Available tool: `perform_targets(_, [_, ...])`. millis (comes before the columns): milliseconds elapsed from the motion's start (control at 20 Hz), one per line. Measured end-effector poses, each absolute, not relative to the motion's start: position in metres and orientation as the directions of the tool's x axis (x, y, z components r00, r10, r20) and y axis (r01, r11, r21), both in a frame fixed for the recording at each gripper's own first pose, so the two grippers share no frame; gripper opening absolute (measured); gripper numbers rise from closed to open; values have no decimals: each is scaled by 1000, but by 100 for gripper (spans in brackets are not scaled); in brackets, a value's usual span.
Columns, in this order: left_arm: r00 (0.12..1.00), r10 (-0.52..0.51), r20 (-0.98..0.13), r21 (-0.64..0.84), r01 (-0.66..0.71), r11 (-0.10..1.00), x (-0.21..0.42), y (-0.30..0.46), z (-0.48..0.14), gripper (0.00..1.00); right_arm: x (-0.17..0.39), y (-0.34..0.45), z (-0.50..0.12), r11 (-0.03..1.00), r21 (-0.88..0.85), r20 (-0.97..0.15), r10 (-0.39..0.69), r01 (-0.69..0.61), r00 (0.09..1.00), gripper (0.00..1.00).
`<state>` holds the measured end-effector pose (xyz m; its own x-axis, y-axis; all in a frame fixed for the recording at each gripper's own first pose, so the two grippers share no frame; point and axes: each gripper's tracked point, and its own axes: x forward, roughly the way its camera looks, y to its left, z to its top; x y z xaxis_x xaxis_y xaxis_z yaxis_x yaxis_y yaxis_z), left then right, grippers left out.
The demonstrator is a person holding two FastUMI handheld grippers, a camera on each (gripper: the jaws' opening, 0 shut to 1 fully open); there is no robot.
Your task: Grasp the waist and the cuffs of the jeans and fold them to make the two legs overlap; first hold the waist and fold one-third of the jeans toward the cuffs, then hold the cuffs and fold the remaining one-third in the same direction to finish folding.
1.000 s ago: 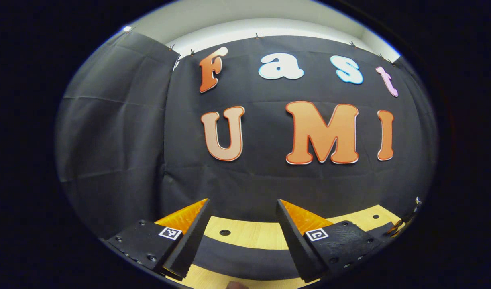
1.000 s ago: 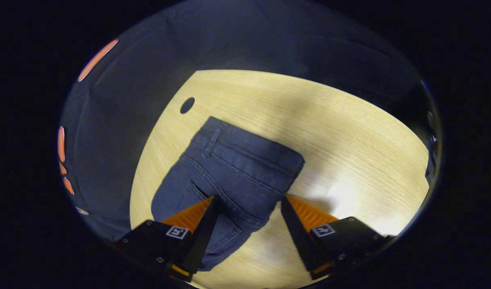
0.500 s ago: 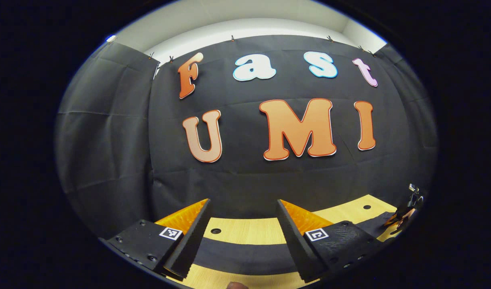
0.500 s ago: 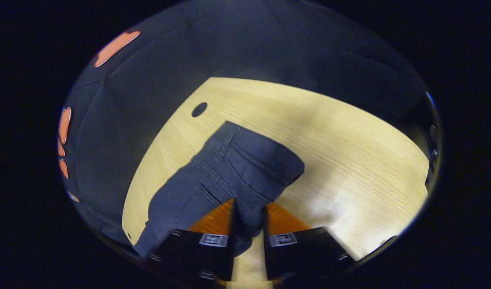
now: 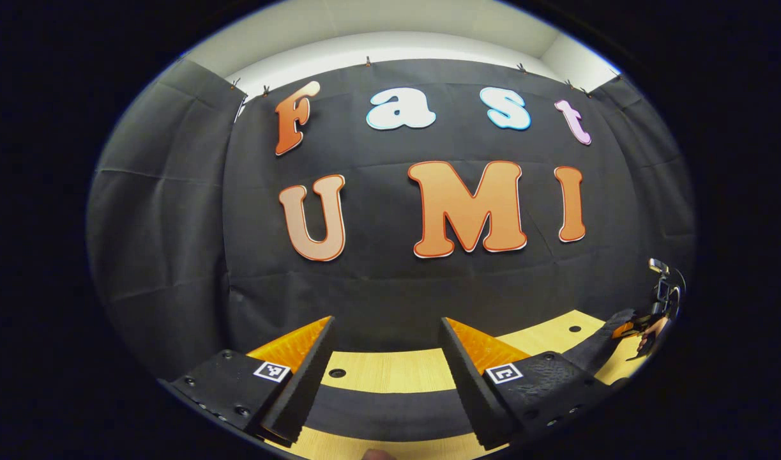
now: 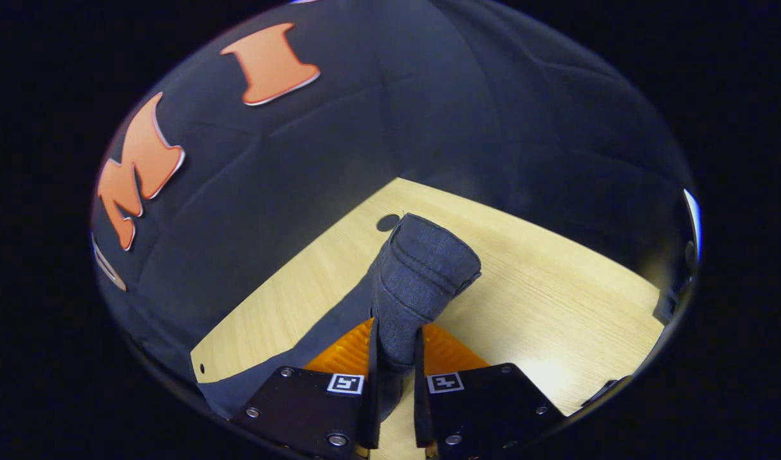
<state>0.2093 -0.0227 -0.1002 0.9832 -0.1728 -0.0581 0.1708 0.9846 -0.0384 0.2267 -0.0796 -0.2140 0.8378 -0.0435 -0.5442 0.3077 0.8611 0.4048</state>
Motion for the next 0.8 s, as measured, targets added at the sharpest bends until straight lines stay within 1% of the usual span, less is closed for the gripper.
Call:
perform_targets(300, [981, -177, -74, -85, 171, 982, 215, 10, -115, 95, 207, -37, -160, 920, 336, -461, -27, 203, 887, 22])
perform_targets(550, [979, -163, -118, -124, 149, 981, 217, 32, -135, 95, 209, 29, -137, 979, 189, -420, 16, 70, 908, 22])
perform_targets(800, [982, -132, -133, -139, 114, 984, 219, 55, -143, 95, 203, 81, -126, 997, 60, -399, 72, -53, 914, 22])
